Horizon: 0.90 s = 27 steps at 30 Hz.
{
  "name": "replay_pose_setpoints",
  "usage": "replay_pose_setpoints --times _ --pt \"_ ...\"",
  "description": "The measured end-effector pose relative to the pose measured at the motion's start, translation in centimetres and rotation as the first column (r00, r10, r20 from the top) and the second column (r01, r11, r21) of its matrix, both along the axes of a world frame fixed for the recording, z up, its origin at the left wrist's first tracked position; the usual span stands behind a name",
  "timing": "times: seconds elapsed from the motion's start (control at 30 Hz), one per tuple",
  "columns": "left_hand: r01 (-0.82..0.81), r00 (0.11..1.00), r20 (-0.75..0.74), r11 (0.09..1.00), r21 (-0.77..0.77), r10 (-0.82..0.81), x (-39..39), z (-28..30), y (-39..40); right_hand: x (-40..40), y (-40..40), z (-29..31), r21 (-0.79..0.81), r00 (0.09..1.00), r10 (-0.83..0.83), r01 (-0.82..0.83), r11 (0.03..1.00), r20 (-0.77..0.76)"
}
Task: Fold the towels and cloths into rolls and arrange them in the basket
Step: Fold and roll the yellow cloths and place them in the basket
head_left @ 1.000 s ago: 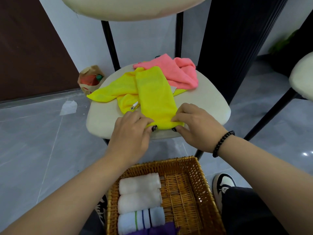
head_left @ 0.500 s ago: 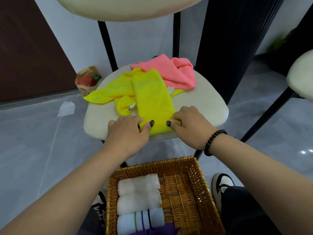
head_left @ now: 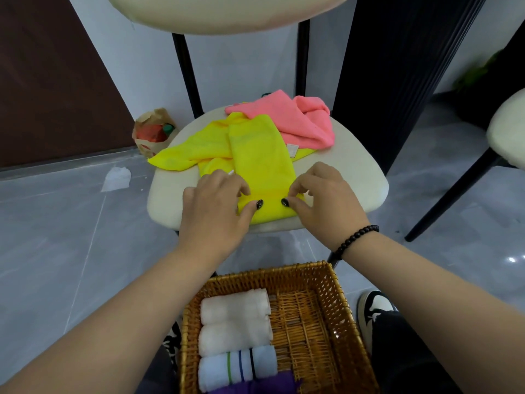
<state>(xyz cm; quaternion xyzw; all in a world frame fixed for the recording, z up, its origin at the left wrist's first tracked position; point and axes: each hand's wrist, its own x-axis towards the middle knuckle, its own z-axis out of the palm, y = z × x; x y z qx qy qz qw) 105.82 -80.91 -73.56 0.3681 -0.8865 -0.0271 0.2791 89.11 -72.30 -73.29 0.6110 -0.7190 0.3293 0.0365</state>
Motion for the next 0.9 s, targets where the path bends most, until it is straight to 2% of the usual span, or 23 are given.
replay_pose_setpoints --times 0.07,0.17,0.33,0.47,0.67,0.8,0.9 --pt "0.151 0.988 0.046 0.972 -0.179 -0.145 0.3 -0.8 0.2 0.3 0.1 -0.5 -0.038 0.985 0.053 -0.060 0.998 -0.161" --pt "0.246 0.969 0.101 0.934 -0.258 -0.227 0.8 -1.6 0.4 0.3 0.2 -0.9 0.015 0.956 0.094 -0.093 0.996 -0.277" --pt "0.282 0.950 0.188 0.941 -0.185 -0.248 2.1 -2.1 0.0 -0.3 0.8 -1.0 0.052 0.971 0.152 -0.145 0.988 -0.184" --pt "0.282 0.954 0.162 0.941 -0.188 -0.253 2.1 -2.0 -0.2 -0.8 0.9 -1.0 0.113 0.974 0.190 -0.176 0.978 -0.121" --pt "0.332 0.941 0.149 0.918 -0.216 -0.305 2.2 -1.4 0.0 -0.8 1.1 -0.9 0.143 0.966 0.195 -0.171 0.975 -0.172" --pt "0.426 0.896 0.222 0.887 -0.181 -0.385 2.3 -1.7 0.0 -0.4 1.4 -0.8 0.138 0.930 0.229 -0.196 0.971 -0.286" --pt "0.437 0.882 0.259 0.889 -0.138 -0.393 2.3 -2.0 -0.2 -0.1 1.6 -0.9 0.132 0.909 0.234 -0.200 0.971 -0.345"
